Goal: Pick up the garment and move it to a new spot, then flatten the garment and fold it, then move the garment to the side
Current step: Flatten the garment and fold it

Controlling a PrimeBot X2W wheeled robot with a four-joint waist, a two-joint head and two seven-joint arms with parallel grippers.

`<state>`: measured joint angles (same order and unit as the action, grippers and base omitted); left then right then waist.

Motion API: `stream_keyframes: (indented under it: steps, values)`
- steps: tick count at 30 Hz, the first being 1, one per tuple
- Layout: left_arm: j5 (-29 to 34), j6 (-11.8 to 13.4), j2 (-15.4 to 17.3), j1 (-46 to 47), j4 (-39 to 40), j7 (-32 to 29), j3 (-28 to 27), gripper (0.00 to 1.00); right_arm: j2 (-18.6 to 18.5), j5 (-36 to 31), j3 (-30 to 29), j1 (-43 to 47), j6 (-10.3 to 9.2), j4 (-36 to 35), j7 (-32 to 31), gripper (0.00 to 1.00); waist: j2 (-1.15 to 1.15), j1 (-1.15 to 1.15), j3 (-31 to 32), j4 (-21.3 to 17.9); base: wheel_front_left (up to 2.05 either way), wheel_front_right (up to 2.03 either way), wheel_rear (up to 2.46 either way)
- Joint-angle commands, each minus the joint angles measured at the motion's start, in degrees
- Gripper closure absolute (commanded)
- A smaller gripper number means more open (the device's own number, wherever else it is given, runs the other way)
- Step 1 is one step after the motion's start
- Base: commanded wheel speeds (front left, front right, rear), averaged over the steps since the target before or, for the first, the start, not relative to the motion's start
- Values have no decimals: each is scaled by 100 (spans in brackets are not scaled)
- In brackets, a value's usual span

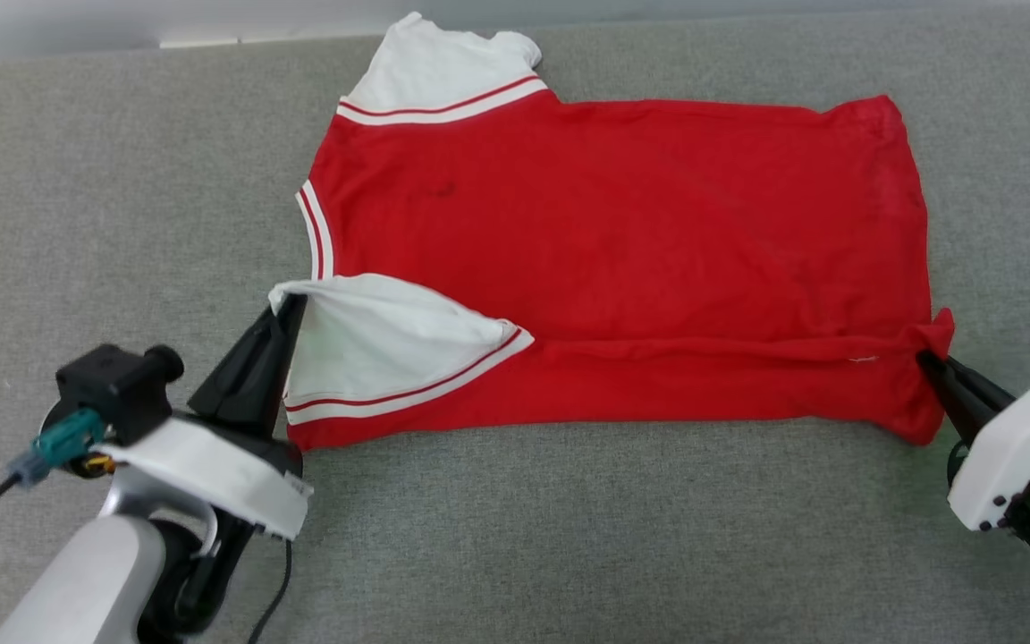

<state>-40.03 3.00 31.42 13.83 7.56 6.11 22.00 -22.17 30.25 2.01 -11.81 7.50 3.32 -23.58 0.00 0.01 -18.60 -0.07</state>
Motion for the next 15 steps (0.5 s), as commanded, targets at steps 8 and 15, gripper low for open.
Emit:
stream_keyframes:
  steps: [8,15]
  values:
    - [188,-98,-275,886,-1338,-110,229,100,209,-354,223,-642,-3,575,-248,100,0,-1,-237,-70,0,0,0]
    - [334,-5,-597,1229,-2447,-41,426,0,384,-598,346,-900,-3,1056,-275,0,0,-1,-193,-115,0,0,0]
